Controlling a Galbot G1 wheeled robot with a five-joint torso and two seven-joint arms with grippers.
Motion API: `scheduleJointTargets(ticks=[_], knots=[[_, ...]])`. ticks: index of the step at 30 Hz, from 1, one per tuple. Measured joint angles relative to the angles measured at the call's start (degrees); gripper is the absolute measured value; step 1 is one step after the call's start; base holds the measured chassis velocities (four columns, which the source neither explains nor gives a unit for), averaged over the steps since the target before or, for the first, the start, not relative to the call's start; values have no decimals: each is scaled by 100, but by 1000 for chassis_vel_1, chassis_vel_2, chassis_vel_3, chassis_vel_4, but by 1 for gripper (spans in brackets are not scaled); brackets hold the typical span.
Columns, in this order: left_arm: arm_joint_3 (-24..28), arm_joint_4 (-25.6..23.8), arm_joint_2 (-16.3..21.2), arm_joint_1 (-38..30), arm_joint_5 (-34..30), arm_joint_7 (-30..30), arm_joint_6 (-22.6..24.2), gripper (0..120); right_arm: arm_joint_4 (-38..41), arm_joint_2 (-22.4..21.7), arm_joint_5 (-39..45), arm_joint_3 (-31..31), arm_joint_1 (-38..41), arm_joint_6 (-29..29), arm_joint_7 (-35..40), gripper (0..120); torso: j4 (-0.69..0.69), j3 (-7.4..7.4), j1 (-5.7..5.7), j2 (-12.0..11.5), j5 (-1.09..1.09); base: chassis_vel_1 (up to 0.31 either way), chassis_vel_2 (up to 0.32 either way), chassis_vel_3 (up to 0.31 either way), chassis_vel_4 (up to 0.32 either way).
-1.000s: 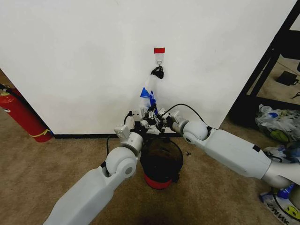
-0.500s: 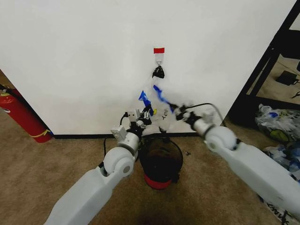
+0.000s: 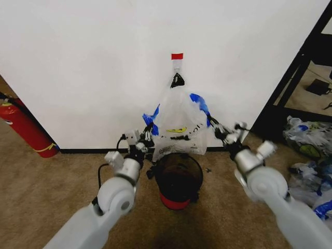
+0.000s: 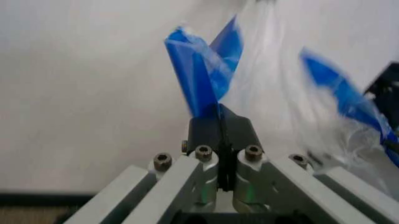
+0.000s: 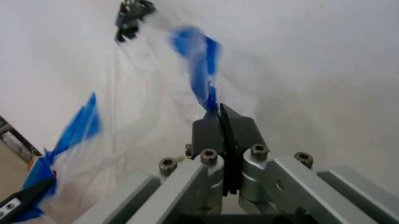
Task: Pick up the garbage bag from the wall and place it over the trash bin.
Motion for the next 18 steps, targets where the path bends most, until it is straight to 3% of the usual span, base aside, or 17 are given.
scheduleJointTargets(ticks=[4, 7, 18], knots=[[-110, -321, 39, 548, 270, 70, -47, 0, 219, 96, -214, 240, -471, 79, -102, 0, 8, 0, -1, 0, 3, 0, 0, 0, 0], [-187, -585, 74, 928, 511, 116, -108, 0, 425, 262, -384, 376, -833, 140, -155, 0, 4, 0, 0, 0, 2, 0, 0, 0, 0], [-348, -792, 28, 1661, 895, 186, -325, 0, 593, 577, -750, 416, -1446, 188, -303, 0, 3, 1, 0, 0, 1, 0, 0, 0, 0]])
